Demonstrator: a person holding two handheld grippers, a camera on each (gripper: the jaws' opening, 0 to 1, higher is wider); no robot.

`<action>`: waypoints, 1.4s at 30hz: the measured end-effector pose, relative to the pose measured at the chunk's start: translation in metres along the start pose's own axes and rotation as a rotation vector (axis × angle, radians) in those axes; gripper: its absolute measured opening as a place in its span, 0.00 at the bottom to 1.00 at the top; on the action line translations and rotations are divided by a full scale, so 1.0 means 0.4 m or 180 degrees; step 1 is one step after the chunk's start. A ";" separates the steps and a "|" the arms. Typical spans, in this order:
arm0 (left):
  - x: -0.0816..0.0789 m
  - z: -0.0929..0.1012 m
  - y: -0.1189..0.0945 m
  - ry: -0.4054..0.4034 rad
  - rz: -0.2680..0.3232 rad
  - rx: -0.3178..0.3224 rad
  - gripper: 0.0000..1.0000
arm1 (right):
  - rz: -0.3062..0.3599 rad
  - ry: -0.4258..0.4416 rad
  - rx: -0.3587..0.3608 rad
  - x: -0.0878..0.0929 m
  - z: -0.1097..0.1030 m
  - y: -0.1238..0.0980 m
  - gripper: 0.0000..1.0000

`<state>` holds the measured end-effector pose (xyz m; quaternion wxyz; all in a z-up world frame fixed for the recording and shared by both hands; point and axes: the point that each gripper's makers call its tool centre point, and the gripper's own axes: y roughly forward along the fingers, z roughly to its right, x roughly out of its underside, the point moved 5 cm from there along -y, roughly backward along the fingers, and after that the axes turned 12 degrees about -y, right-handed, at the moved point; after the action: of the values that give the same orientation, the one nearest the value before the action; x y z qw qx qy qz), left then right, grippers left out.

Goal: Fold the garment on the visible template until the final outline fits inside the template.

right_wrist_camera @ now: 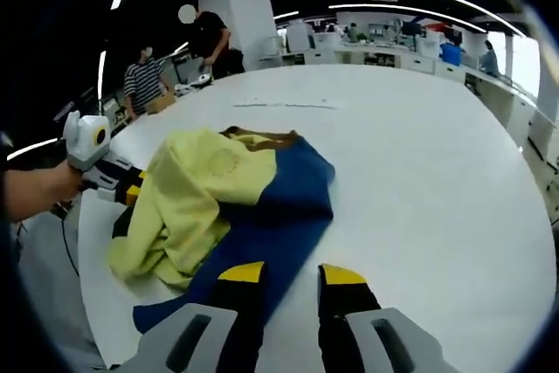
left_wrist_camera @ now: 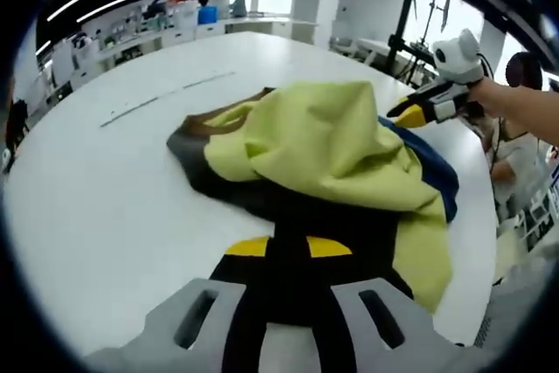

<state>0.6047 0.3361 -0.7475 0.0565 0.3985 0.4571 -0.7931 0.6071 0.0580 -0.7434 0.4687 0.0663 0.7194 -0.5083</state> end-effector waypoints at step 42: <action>0.026 -0.162 -0.135 -0.0436 0.0285 -0.0492 0.00 | -0.0116 -0.0073 0.0289 0.029 0.098 -0.040 0.00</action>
<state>0.6110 0.4200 -0.7350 0.1537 0.3578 0.4937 -0.7776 0.6153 0.0151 -0.7432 0.4640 0.0686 0.6913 -0.5496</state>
